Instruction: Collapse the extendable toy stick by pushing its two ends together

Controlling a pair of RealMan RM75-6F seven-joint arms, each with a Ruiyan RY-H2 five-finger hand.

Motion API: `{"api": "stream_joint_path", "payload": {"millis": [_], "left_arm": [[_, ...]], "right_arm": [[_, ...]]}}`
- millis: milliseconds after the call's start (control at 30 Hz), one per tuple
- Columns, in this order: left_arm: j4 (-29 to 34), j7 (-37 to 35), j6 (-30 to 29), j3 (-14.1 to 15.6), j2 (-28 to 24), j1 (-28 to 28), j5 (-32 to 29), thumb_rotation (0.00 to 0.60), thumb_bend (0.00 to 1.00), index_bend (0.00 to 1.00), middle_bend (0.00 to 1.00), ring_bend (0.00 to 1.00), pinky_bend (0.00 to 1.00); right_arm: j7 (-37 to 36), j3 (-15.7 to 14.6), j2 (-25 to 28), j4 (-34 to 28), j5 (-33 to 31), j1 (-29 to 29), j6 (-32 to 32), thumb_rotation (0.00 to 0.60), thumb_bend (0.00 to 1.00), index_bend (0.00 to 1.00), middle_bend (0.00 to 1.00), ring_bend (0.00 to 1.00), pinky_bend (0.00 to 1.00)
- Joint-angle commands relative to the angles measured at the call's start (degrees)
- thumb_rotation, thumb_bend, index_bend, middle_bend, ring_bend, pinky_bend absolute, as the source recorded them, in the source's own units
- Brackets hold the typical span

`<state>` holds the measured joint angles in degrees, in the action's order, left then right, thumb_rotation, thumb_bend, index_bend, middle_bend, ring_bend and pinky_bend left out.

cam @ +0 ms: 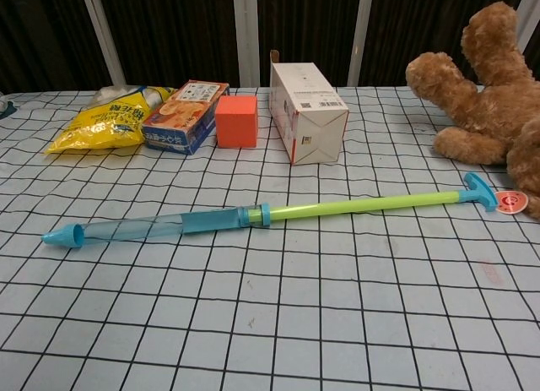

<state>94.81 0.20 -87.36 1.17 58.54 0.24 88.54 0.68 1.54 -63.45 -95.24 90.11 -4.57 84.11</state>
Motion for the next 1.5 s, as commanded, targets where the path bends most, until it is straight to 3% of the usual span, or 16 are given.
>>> {"api": "stream_joint_path", "payload": {"millis": [33, 133, 233, 300, 400, 500, 933, 1500], "left_arm": [[0.04, 0.09, 0.05, -0.02, -0.08, -0.14, 0.18, 0.6, 0.1, 0.0, 0.0, 0.0, 0.0], [-0.09, 0.09, -0.05, 0.08, -0.07, -0.21, 0.65, 0.6, 0.1, 0.0, 0.0, 0.0, 0.0], [-0.18, -0.09, -0.11, 0.26, -0.08, -0.23, 1.11, 0.6, 0.1, 0.0, 0.0, 0.0, 0.0], [-0.17, -0.3, -0.15, 0.36, -0.12, -0.26, 1.4, 0.6, 0.1, 0.0, 0.0, 0.0, 0.0], [-0.25, -0.26, -0.17, 0.46, -0.07, -0.37, 1.85, 0.6, 0.1, 0.0, 0.0, 0.0, 0.0], [-0.42, -0.09, -0.18, 0.48, 0.08, -0.47, 2.1, 0.6, 0.1, 0.0, 0.0, 0.0, 0.0], [-0.4, 0.73, -0.01, 0.54, 0.24, -0.54, 1.99, 0.6, 0.1, 0.0, 0.0, 0.0, 0.0], [-0.18, 0.48, 0.58, 0.5, 0.34, -0.78, 1.48, 0.6, 0.1, 0.0, 0.0, 0.0, 0.0]], "right_arm": [[-0.52, 0.27, -0.07, -0.17, 0.43, -0.53, -0.21, 0.6, 0.21, 0.0, 0.0, 0.0, 0.0], [-0.6, 0.69, -0.21, -0.27, 1.29, -1.35, -0.38, 0.6, 0.21, 0.01, 0.0, 0.0, 0.0], [-0.19, 1.42, -0.72, -0.27, 1.87, -2.45, -0.73, 0.6, 0.21, 0.14, 0.01, 0.0, 0.0], [0.15, 2.11, -1.2, -0.63, 1.77, -3.4, -1.4, 0.6, 0.21, 0.26, 0.06, 0.0, 0.0], [2.11, 3.76, -2.4, -1.3, 0.15, -6.04, -4.67, 0.6, 0.21, 0.34, 0.19, 0.06, 0.0], [5.15, 5.62, -4.31, -1.18, -2.38, -8.77, -8.09, 0.6, 0.21, 0.35, 0.26, 0.11, 0.0], [15.86, 9.76, -14.12, 5.58, -11.57, -17.61, -18.74, 0.6, 0.21, 0.39, 0.31, 0.16, 0.0], [23.72, 11.78, -23.92, 15.71, -19.86, -24.52, -23.94, 0.6, 0.21, 0.48, 0.34, 0.17, 0.0]]}}
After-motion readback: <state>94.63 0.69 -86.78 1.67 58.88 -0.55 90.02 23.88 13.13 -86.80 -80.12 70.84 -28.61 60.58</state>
